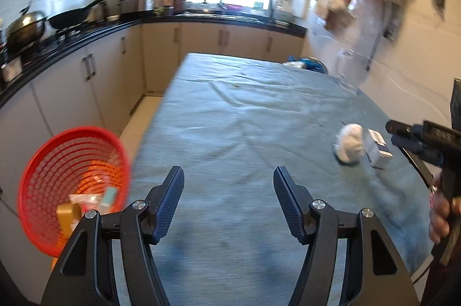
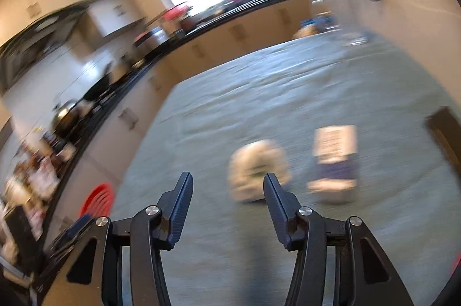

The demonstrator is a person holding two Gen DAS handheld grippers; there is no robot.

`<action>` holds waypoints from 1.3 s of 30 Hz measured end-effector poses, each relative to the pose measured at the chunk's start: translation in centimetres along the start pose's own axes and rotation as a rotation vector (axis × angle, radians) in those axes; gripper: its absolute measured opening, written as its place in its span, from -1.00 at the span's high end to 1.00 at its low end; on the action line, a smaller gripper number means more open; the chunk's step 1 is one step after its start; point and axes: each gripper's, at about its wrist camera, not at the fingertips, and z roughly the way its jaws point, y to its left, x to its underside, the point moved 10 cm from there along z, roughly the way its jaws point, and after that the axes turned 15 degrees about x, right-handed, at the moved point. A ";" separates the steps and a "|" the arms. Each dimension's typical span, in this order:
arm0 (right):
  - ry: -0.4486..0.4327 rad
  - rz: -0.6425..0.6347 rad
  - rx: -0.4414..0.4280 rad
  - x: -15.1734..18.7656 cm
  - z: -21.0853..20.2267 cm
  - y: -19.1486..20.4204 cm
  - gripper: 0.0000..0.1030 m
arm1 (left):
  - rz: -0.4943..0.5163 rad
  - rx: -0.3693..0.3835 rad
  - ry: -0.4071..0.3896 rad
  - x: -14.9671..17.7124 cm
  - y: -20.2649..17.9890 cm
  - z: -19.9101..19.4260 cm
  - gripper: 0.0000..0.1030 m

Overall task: Collect trash
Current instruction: 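Move both grippers back over the table toward the white box and cloth, then grasp the white medicine box with the right gripper while the left grasps the white cloth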

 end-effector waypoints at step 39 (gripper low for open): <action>-0.026 0.071 0.088 -2.0 4.4 -7.1 0.23 | 0.087 0.159 0.250 -2.9 -14.2 15.7 -0.37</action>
